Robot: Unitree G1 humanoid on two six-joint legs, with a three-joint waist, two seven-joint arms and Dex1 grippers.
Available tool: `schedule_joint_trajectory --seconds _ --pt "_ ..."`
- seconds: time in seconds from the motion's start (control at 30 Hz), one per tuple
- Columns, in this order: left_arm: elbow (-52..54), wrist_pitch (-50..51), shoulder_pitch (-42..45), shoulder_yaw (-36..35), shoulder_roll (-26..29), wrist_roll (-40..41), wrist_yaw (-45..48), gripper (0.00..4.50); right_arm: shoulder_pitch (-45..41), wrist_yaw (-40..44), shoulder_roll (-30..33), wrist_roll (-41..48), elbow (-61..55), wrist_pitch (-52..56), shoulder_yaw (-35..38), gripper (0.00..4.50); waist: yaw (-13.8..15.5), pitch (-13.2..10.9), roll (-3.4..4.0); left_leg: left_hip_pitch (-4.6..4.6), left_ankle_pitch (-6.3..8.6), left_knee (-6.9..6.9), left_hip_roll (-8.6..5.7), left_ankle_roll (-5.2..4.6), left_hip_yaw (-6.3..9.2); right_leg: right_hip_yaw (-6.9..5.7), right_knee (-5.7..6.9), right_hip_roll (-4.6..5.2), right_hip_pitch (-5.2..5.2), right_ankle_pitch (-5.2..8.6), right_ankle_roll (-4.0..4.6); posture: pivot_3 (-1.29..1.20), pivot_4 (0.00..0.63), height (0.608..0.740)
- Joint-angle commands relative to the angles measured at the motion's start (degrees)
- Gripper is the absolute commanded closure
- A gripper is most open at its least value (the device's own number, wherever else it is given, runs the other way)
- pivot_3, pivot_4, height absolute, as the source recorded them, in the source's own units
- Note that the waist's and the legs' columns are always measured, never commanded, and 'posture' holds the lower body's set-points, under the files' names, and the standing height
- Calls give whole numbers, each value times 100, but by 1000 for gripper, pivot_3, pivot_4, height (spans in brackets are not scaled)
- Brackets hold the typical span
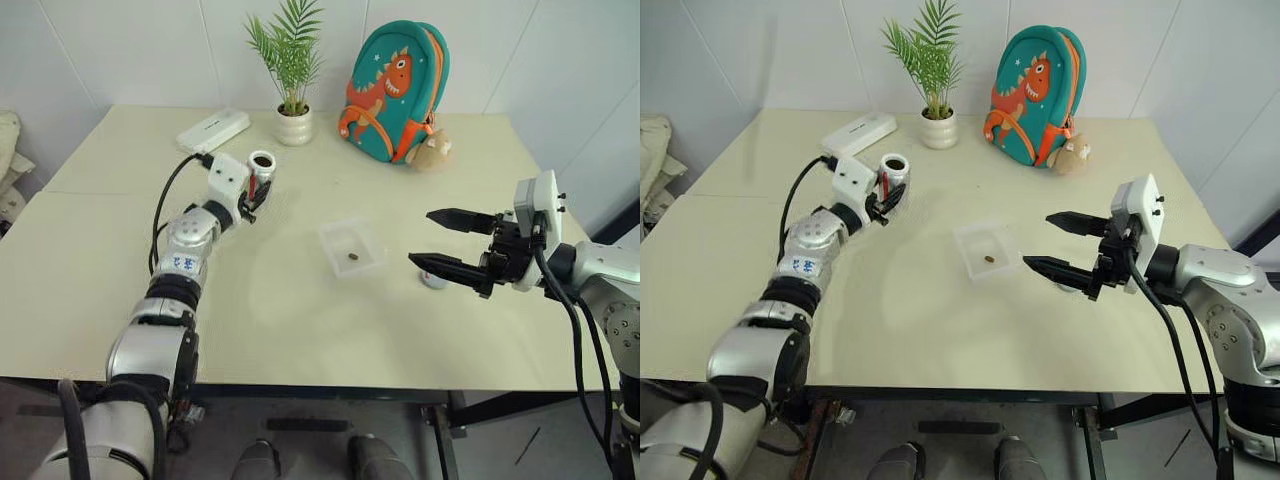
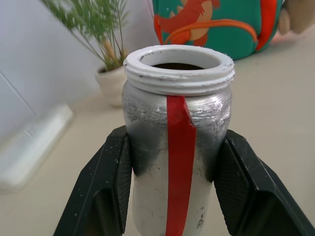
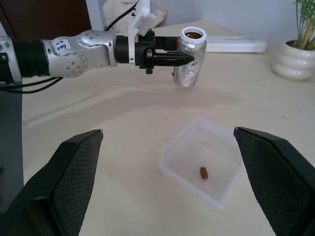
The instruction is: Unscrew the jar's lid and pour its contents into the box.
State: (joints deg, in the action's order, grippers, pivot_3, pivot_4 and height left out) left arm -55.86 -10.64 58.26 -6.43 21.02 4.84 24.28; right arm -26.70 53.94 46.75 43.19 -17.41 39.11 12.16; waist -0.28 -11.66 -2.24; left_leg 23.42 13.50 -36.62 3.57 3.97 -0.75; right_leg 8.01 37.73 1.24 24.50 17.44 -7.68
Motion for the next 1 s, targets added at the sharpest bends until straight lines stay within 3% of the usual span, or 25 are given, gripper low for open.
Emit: schedule_joint_trajectory --seconds 0.03,0.33,0.37,0.57,1.0 --pt "773 387 -139 -210 -37 401 233 2545 -248 141 118 -32 55 -80 -17 18 -19 0 0 0 0 -6 0 0 1 1 3 -2 -1 -1 0 0 150 740" --pt "1279 888 -629 -258 -140 544 341 2545 -421 300 129 -152 243 -68 -160 18 -164 0 0 -2 1 -43 1 -3 1 13 2 -5 -19 -20 -8 0 150 740" --pt "1305 906 -670 -262 -147 548 349 1826 -425 307 132 -163 245 -65 -171 0 -170 0 0 -3 1 -43 1 -4 1 13 2 -6 -19 -21 -9 0 150 740" --pt "1412 977 -803 -246 -179 518 347 31 -483 327 124 -221 297 -64 -210 0 -180 0 0 -4 1 -40 4 -4 2 15 1 -10 -18 -21 -7 0 150 740" --pt "3010 1718 -1623 -195 112 407 170 31 -625 490 203 -394 447 -41 -332 0 -226 0 0 -4 2 -35 4 -4 1 18 -2 -10 -17 -21 -7 0 150 740"
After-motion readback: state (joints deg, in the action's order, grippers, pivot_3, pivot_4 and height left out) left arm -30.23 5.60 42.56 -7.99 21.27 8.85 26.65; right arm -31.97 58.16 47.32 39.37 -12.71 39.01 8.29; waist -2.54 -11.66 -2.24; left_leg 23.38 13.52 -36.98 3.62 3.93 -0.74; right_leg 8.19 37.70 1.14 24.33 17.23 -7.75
